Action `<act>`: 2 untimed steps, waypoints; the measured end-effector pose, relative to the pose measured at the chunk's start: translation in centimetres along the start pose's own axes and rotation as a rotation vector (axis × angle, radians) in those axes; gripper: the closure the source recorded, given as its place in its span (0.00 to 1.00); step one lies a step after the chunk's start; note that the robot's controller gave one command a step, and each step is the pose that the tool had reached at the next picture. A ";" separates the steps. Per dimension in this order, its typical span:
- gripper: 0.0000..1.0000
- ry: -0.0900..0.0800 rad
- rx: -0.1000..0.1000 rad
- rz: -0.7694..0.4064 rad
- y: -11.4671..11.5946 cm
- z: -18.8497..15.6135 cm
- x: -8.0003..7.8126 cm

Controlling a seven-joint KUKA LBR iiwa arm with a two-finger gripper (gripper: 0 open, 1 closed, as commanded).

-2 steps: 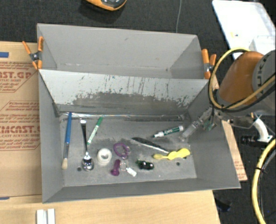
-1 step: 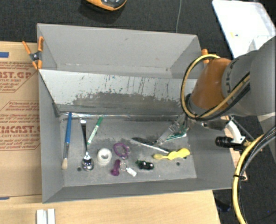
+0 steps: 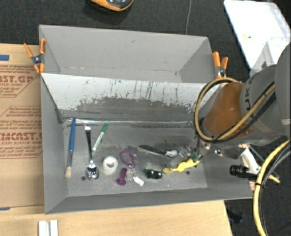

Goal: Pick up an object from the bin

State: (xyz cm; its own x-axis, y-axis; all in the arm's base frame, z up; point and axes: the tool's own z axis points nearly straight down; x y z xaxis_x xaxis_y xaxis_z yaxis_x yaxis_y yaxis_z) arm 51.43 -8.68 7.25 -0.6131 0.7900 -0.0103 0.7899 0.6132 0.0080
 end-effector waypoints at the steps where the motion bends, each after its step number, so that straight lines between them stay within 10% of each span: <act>1: 0.00 0.013 0.011 0.055 0.2 -1.3 0.8; 2: 0.00 0.009 0.003 0.050 1.8 -4.6 -0.5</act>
Offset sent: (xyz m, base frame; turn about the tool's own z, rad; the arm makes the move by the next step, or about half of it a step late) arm 0.0154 -0.0461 0.1770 -0.2544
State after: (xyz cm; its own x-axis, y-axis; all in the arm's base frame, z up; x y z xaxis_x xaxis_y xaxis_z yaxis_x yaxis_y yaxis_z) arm 53.12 -7.95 11.87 -0.5727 0.8197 -0.0014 0.8197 0.5727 0.0058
